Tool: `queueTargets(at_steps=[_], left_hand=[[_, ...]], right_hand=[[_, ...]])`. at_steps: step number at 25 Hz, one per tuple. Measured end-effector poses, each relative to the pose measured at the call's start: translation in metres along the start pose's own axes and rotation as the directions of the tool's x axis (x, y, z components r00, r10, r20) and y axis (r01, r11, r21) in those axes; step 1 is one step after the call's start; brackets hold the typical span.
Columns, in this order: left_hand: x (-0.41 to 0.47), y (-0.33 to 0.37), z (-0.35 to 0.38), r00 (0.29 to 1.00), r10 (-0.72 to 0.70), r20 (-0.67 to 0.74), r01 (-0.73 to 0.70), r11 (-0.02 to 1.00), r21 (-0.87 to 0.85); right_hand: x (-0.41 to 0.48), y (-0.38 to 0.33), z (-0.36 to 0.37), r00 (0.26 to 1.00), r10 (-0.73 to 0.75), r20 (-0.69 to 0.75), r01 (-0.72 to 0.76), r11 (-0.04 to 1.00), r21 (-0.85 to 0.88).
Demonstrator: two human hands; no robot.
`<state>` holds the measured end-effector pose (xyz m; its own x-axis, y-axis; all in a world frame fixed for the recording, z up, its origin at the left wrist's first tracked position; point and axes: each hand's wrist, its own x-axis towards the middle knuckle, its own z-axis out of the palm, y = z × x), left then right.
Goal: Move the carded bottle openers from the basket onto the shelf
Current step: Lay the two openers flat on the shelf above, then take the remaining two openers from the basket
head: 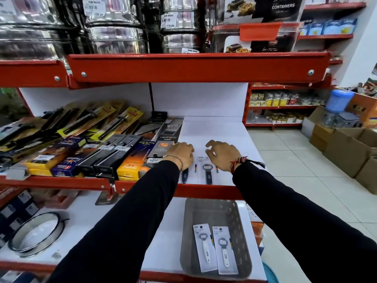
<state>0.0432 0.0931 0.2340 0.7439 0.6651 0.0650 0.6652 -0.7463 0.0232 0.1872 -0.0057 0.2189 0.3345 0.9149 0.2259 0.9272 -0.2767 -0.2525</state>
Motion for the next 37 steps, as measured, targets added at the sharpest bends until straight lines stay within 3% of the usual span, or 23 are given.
queueTargets(at_steps=[6,11,15,21,25,32,37], left_hand=[[-0.07,0.027,0.0,0.929,0.046,-0.366,-0.088,0.991,-0.099],[-0.129,0.054,0.022,0.892,0.082,-0.444,-0.2,0.953,-0.226],[-0.16,0.068,0.061,0.889,0.117,-0.443,-0.247,0.937,-0.246],[-0.157,0.067,0.132,0.97,0.074,-0.232,-0.142,0.946,-0.292],[-0.13,0.057,0.181,0.998,0.057,0.038,-0.042,0.947,-0.318],[-0.075,0.046,0.258,0.903,0.013,0.429,0.098,0.967,-0.235],[-0.045,0.049,0.296,0.868,-0.021,0.496,0.106,0.984,-0.144]], right_hand=[[-0.068,-0.012,-0.017,0.965,-0.095,-0.243,0.082,0.995,-0.063],[-0.135,-0.017,-0.009,0.942,-0.16,-0.294,0.137,0.986,-0.097],[-0.179,-0.009,0.024,0.952,-0.175,-0.253,0.148,0.981,-0.122],[-0.194,0.021,0.094,0.998,-0.058,-0.011,0.057,0.994,-0.088],[-0.182,0.046,0.141,0.987,0.034,0.158,-0.016,0.994,-0.11],[-0.14,0.076,0.21,0.936,0.111,0.333,-0.033,0.972,-0.232],[-0.116,0.086,0.243,0.867,0.141,0.478,0.001,0.958,-0.285]])
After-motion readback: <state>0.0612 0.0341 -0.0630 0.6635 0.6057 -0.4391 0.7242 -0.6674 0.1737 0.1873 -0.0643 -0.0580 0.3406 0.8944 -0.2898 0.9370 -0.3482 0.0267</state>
